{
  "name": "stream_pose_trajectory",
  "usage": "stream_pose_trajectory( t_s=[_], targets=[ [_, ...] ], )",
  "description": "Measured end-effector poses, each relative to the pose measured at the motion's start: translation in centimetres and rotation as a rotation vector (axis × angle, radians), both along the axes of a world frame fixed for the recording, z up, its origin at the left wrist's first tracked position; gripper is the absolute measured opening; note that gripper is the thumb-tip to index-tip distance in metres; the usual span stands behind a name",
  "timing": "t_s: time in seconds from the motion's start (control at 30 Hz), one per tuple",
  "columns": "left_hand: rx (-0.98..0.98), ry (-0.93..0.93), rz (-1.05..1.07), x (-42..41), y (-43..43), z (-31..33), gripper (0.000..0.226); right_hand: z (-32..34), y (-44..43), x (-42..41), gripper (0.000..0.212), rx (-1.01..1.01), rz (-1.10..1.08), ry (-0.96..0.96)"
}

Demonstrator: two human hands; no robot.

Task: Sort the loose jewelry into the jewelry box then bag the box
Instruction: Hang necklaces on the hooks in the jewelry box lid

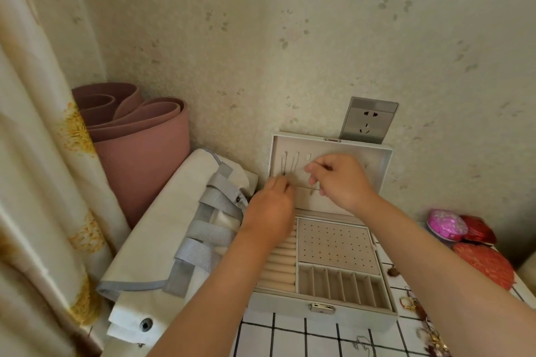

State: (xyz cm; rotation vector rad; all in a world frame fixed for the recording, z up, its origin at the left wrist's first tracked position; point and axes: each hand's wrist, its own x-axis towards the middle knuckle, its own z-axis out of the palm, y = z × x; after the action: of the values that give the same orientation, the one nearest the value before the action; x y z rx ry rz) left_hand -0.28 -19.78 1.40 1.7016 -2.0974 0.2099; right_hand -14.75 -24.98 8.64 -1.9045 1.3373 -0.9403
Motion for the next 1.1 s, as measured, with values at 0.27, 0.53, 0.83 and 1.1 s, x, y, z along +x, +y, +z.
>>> stream_pose_trajectory(
  t_s=[0.27, 0.53, 0.83, 1.1],
  targets=[
    [-0.095, -0.06, 0.049, -0.6, 0.1, -0.9, 0.049, 0.7, -1.5, 1.2, 0.022, -0.076, 0.025, 0.071],
    [-0.119, -0.024, 0.018, 0.1, -0.3, -0.9, 0.031, -2.2, -1.9, 1.1, 0.016, -0.314, 0.156, 0.526],
    [-0.046, -0.027, 0.002, 0.7, -0.2, 0.0, 0.039, -4.1, -0.7, 1.0, 0.013, -0.369, 0.074, 0.666],
    [-0.027, -0.037, 0.006, 0.6, 0.6, 0.6, 0.037, -3.1, 0.4, 0.5, 0.017, -0.261, 0.111, 0.748]
  ],
)
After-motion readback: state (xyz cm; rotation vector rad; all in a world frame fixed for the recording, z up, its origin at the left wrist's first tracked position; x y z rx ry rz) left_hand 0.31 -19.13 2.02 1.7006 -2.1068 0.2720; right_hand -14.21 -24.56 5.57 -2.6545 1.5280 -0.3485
